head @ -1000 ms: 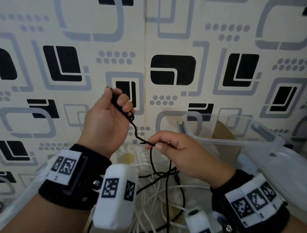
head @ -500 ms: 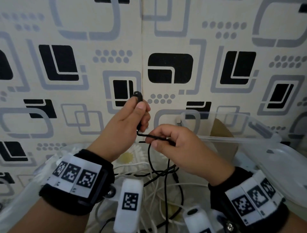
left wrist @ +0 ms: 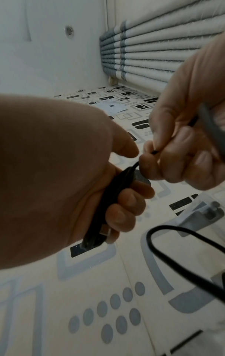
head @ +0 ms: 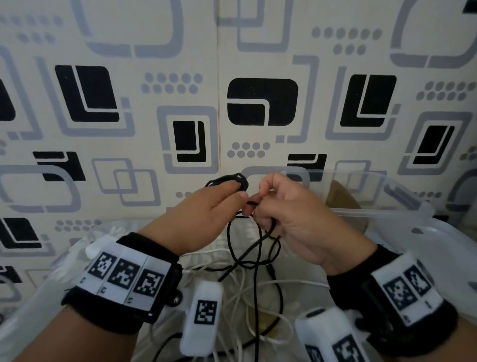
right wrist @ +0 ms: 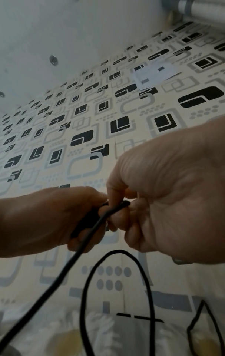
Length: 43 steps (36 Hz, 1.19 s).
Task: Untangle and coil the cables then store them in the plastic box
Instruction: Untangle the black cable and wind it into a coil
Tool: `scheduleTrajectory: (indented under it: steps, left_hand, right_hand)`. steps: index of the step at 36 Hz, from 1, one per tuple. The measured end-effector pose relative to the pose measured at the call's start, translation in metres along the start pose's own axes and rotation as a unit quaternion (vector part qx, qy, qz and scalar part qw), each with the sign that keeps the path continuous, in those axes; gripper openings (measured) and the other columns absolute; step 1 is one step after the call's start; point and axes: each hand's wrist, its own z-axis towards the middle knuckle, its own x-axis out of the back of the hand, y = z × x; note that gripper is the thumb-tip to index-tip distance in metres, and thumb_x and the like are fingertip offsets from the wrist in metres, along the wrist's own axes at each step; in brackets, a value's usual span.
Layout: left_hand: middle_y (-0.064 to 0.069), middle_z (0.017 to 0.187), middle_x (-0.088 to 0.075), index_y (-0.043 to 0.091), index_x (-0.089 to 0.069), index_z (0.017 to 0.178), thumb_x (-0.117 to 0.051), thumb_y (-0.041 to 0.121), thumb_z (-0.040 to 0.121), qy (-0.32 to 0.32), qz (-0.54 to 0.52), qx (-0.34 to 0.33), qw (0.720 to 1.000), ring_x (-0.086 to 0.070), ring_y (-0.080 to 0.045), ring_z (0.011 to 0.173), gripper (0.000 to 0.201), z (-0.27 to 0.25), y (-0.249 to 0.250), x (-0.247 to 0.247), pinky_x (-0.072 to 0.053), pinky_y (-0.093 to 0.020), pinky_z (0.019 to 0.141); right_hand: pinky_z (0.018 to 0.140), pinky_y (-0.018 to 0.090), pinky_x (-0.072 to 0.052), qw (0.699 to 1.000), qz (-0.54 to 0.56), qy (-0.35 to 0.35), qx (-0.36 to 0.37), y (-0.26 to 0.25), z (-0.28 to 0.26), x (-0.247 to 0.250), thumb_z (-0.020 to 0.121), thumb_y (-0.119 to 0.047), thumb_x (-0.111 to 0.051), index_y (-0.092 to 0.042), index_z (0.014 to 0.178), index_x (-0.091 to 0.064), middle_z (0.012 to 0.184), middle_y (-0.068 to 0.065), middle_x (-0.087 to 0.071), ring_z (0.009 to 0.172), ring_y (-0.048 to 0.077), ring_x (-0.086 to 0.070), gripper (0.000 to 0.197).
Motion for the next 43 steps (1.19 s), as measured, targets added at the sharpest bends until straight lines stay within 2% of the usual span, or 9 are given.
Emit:
scheduleTrajectory:
  steps: [6,11,15,21,27,29,34,38,43]
  left_hand:
    - [0.007,0.066,-0.046,0.016,-0.055,0.090,-0.042,0.060,0.087,-0.066,0.032,0.030,0.997,-0.043,-0.009,0.061,0.046,-0.002,0.002,0.005,-0.042,-0.037,0.066]
    - [0.018,0.060,-0.056,0.026,-0.056,0.079,-0.033,0.061,0.087,-0.087,0.128,0.013,0.988,-0.050,0.002,0.058,0.042,-0.001,0.006,0.010,-0.037,-0.014,0.058]
    - [0.009,0.063,-0.058,0.032,-0.054,0.074,-0.039,0.048,0.095,-0.023,0.161,-0.005,0.987,-0.053,0.004,0.063,0.031,0.001,0.006,0.016,-0.039,-0.014,0.058]
    - [0.008,0.056,-0.054,0.027,-0.050,0.071,-0.038,0.044,0.097,0.148,0.175,-0.017,0.973,-0.053,0.005,0.060,0.034,0.003,0.009,0.023,-0.035,-0.012,0.052]
    - [0.014,0.058,-0.049,0.028,-0.046,0.067,-0.038,0.043,0.099,0.222,0.166,0.008,0.961,-0.051,0.009,0.059,0.037,0.004,0.014,0.021,-0.034,-0.006,0.054]
    - [0.014,0.058,-0.049,0.027,-0.047,0.066,-0.039,0.041,0.099,0.225,0.151,0.018,0.962,-0.050,0.014,0.059,0.037,0.004,0.015,0.021,-0.034,-0.005,0.053]
    - [0.008,0.054,-0.049,0.017,-0.055,0.069,-0.039,0.042,0.100,0.252,0.095,0.052,0.962,-0.048,0.000,0.050,0.042,0.004,0.014,0.024,-0.034,-0.012,0.049]
    - [0.010,0.045,-0.042,0.017,-0.058,0.066,-0.043,0.049,0.098,0.234,-0.048,0.111,0.965,-0.039,-0.007,0.044,0.047,0.005,0.005,0.030,-0.034,-0.029,0.055]
    - [0.010,0.045,-0.032,0.012,-0.056,0.069,-0.043,0.045,0.099,0.160,-0.180,0.144,0.960,-0.026,-0.010,0.042,0.046,0.006,0.008,0.029,-0.024,-0.026,0.049]
  right_hand:
    - [0.064,0.025,-0.039,0.998,-0.062,-0.005,0.019,-0.001,-0.001,0.002,0.084,0.009,-0.053,-0.018,0.079,-0.042,0.082,0.013,-0.057,0.062,0.011,-0.046,0.030]
    - [0.078,0.039,-0.050,0.988,-0.139,0.040,0.056,0.000,0.001,0.006,0.080,0.000,-0.066,-0.019,0.078,-0.042,0.079,0.005,-0.061,0.071,0.013,-0.056,0.031]
    - [0.061,0.028,-0.048,0.998,-0.039,0.046,0.017,0.001,0.002,0.005,0.083,-0.005,-0.069,-0.016,0.085,-0.045,0.077,0.006,-0.056,0.063,0.013,-0.055,0.027]
    - [0.064,0.027,-0.040,0.998,-0.053,-0.045,-0.009,-0.002,-0.003,-0.001,0.071,-0.042,-0.068,-0.018,0.095,-0.065,0.084,-0.002,-0.068,0.070,0.012,-0.059,0.034]
    - [0.068,0.014,-0.044,0.973,-0.126,-0.192,-0.012,0.007,-0.014,-0.014,0.093,-0.019,-0.059,-0.025,0.106,-0.067,0.096,-0.011,-0.065,0.082,0.008,-0.060,0.016]
    - [0.077,0.020,-0.049,0.971,-0.133,-0.198,-0.016,0.009,-0.014,-0.016,0.096,-0.016,-0.055,-0.021,0.102,-0.066,0.097,-0.006,-0.066,0.089,0.008,-0.062,0.014]
    - [0.103,0.048,-0.044,0.991,0.009,-0.118,-0.055,0.009,-0.008,-0.014,0.101,-0.011,-0.041,-0.009,0.093,-0.054,0.093,0.009,-0.071,0.095,0.027,-0.067,0.016]
    - [0.091,0.046,-0.054,0.993,0.110,-0.005,-0.038,0.002,-0.002,-0.008,0.102,-0.013,-0.039,-0.010,0.088,-0.051,0.074,0.008,-0.066,0.087,0.032,-0.071,0.019]
    - [0.073,0.042,-0.058,0.970,0.220,0.105,0.006,-0.009,0.004,0.004,0.102,-0.012,-0.038,-0.008,0.087,-0.053,0.065,0.005,-0.050,0.057,0.018,-0.062,0.021]
